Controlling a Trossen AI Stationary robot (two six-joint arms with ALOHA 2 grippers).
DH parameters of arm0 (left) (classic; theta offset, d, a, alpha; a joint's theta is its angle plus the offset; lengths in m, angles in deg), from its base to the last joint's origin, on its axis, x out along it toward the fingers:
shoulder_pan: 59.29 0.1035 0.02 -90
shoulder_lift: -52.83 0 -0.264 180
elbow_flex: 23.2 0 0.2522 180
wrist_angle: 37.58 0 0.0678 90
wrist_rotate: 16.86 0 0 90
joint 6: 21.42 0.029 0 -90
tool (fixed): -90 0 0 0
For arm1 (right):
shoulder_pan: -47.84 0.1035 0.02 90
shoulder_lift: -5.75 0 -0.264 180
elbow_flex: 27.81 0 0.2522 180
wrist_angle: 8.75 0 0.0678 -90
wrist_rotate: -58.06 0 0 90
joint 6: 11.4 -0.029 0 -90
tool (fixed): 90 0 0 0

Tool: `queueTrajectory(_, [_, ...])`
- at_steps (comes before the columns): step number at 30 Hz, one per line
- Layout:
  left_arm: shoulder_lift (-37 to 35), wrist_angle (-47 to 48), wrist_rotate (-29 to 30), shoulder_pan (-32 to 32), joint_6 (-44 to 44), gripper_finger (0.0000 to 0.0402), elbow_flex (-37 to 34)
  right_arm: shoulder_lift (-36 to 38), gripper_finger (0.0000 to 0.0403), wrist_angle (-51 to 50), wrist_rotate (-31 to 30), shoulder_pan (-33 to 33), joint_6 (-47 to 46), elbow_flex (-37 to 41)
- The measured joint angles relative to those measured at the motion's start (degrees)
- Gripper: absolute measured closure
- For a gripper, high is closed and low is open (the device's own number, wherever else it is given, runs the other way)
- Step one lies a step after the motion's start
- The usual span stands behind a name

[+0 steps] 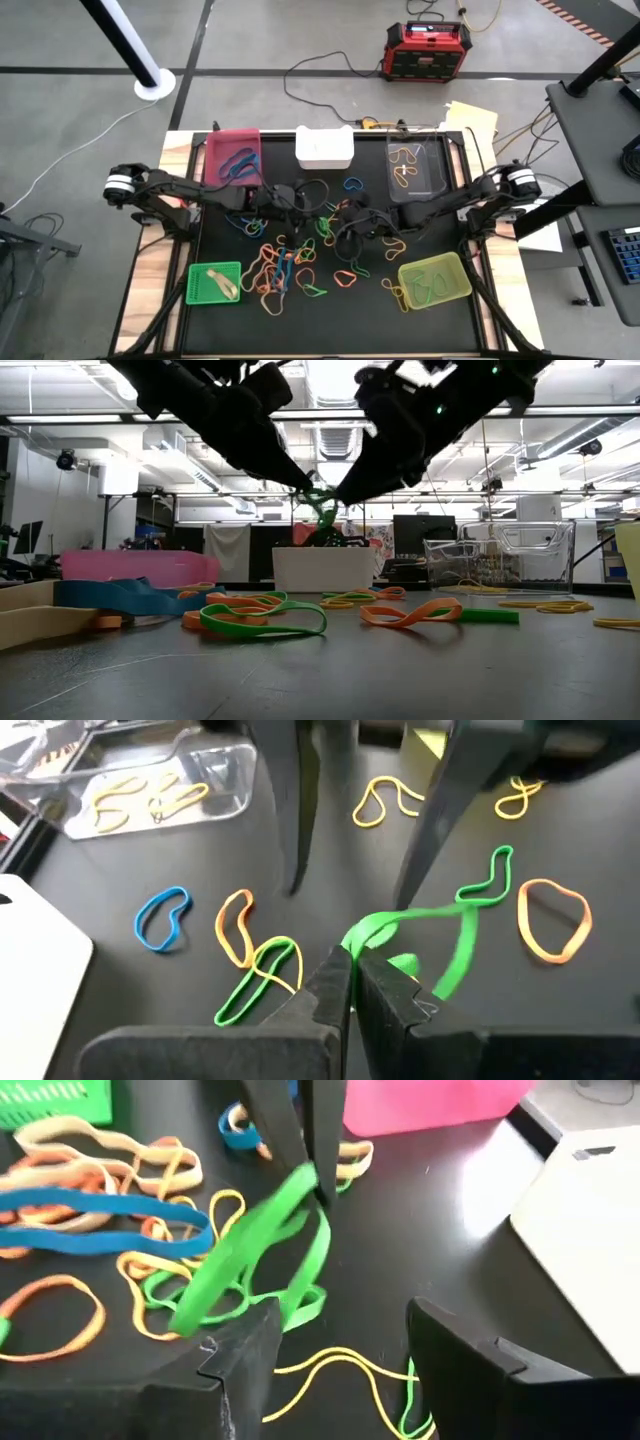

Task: Sort rubber bands into baskets
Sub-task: Put the green rubber band into the yellow bin

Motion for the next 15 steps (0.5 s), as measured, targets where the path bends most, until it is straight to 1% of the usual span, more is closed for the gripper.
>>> queueTrajectory(2, [0.0,-0.6,0.0,0.0,0.0,0.0402,0.0,-0.9,0.0193,0.8,1.3,-0.4,0.3,0.0])
queueTrajectory(7, [0.0,-1.1,0.0,0.0,-0.2,0.0402,0.0,-2.7,0.0194,3.7,1.6,-0.8,0.7,0.0])
queueTrajectory(10, [0.0,-1.1,0.0,0.0,-0.2,0.0402,0.0,-3.4,0.0208,5.8,1.5,-1.0,2.0,0.0])
queueTrajectory(13, [0.0,-1.0,0.0,0.0,-0.1,0.0402,0.0,-3.9,0.0248,7.9,1.0,-1.0,3.4,0.0])
queueTrajectory(15, [0.0,-0.9,0.2,0.0,-0.4,0.0402,0.0,-3.9,0.0295,7.9,1.0,-1.0,3.9,0.0])
